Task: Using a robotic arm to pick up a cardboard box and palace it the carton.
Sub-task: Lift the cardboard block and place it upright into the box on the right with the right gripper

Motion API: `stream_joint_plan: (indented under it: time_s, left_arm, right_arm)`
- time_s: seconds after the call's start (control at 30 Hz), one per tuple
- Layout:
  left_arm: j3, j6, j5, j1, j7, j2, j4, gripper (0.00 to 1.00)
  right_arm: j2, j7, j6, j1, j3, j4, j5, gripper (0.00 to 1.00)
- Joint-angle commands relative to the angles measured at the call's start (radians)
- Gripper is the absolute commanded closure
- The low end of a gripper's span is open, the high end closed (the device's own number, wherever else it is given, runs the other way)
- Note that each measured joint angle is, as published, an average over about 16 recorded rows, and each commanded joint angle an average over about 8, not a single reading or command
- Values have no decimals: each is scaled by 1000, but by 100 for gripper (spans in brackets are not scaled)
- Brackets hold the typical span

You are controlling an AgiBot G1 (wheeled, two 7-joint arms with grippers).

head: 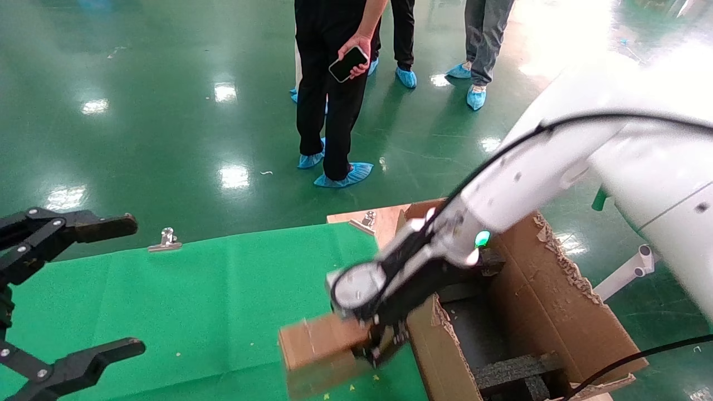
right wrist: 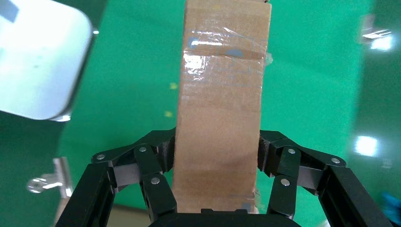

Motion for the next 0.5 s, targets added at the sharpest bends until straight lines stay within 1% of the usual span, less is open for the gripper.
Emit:
stream_joint_plan:
  time_s: [0.03,0.23,0.37,0.5]
  left_arm:
    - [0,0,0,0,0,0,0,0]
    - [0,0,0,0,0,0,0,0]
    - [0,0,0,0,0,0,0,0]
    - [0,0,0,0,0,0,0,0]
  right_arm:
    - [5,-7,-2,25,-1,-7,17,100]
    - [30,-39,-8,147,-21,-40,57,100]
    - [49,-54,-10,236,-55,-56,79,100]
    - [71,-58,-8,305,-95,-63,101,100]
